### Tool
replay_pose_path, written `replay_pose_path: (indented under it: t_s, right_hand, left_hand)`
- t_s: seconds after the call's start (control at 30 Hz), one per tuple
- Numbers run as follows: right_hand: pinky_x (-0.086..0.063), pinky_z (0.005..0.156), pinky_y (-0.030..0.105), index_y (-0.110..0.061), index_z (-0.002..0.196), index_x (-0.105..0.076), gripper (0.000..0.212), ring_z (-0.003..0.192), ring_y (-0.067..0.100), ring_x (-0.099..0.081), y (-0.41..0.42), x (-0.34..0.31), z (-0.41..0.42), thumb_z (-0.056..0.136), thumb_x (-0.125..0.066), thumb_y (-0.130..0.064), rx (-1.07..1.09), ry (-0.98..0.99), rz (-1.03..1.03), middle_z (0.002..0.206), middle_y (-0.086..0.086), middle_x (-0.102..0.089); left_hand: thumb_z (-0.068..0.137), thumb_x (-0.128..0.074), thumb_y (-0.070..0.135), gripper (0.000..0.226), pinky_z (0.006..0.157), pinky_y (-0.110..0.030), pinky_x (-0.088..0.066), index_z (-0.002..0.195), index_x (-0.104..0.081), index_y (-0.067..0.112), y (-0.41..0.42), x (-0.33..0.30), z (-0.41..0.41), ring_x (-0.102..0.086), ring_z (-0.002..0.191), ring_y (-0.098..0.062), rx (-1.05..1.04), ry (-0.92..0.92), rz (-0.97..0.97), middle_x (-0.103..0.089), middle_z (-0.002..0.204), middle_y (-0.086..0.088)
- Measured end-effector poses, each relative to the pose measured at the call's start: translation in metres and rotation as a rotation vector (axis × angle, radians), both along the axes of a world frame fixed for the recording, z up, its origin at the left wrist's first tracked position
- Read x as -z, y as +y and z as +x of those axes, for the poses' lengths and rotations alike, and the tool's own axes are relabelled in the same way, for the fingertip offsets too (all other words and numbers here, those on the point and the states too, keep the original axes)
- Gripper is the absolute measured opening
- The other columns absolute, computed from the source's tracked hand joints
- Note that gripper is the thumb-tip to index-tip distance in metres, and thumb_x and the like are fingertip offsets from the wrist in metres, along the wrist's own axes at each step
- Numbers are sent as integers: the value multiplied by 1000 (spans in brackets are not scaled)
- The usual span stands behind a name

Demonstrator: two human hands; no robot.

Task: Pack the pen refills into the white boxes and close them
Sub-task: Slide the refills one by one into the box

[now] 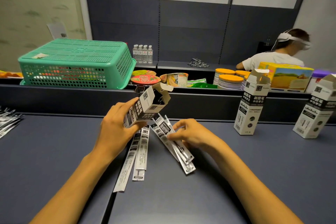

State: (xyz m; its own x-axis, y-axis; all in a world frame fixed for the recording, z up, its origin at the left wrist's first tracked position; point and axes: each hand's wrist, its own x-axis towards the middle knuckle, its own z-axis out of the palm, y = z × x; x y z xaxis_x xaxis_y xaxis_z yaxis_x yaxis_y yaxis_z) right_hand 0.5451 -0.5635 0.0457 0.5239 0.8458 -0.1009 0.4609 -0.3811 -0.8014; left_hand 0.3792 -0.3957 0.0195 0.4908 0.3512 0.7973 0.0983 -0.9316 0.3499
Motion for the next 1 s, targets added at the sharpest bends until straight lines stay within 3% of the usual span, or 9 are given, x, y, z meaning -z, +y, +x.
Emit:
replay_pose_path:
  t_s: [0.07, 0.13, 0.27, 0.37, 0.6, 0.83, 1.0]
  right_hand:
    - [-40, 46, 17, -5, 96, -69, 18, 48, 5, -54, -8, -6, 2, 85, -74, -19, -4, 128, 132, 71, 2, -67]
    - [-40, 45, 19, 5, 94, -69, 22, 46, 9, -50, -14, -10, 5, 90, -68, -17, -2, 174, 265, 67, 7, -64]
    - [-49, 49, 22, 2, 93, -69, 27, 53, 14, -56, -29, -21, 8, 91, -64, -25, -30, 245, 461, 61, 2, -64]
    - [-50, 50, 23, 0, 96, -69, 35, 56, 16, -57, -37, -26, 7, 84, -64, -32, -29, 258, 607, 70, 8, -67]
    - [-50, 46, 25, -7, 86, -64, 28, 52, 15, -59, -42, -43, 1, 76, -67, -33, 93, 328, 1038, 71, 7, -67]
    - [-55, 51, 28, -8, 86, -62, 21, 57, 15, -65, -42, -48, -5, 84, -63, -29, 193, 93, 1099, 64, -1, -67]
    - [-55, 55, 24, -9, 86, -61, 17, 56, 15, -65, -45, -46, -4, 85, -63, -26, 188, -58, 1090, 65, -1, -68]
  left_hand:
    - [74, -81, 29, 75, 82, -36, -54, 140, -47, 21, 0, 0, 0, -56, 102, -16, 7, -2, -7, -60, 115, 0]
    - [74, -81, 29, 75, 82, -36, -54, 140, -47, 21, 0, 1, 0, -56, 102, -16, 11, -3, -10, -60, 116, 0]
    - [73, -82, 28, 75, 82, -34, -54, 140, -48, 20, 0, 0, 0, -55, 102, -15, 11, 2, -10, -60, 116, 1]
    - [73, -83, 28, 76, 82, -33, -54, 140, -48, 20, 0, 0, 1, -56, 102, -14, 12, 8, -2, -60, 116, 1]
    - [73, -83, 24, 75, 83, -27, -51, 139, -48, 20, -4, 0, 1, -56, 102, -13, 35, 25, 21, -60, 115, 1]
    - [73, -83, 22, 75, 84, -15, -44, 139, -48, 21, -4, 0, 1, -56, 102, -12, 39, 40, 37, -60, 115, 1]
    - [73, -83, 24, 76, 85, -23, -49, 140, -47, 22, -3, 0, 1, -56, 103, -13, 33, 43, 48, -60, 116, 0]
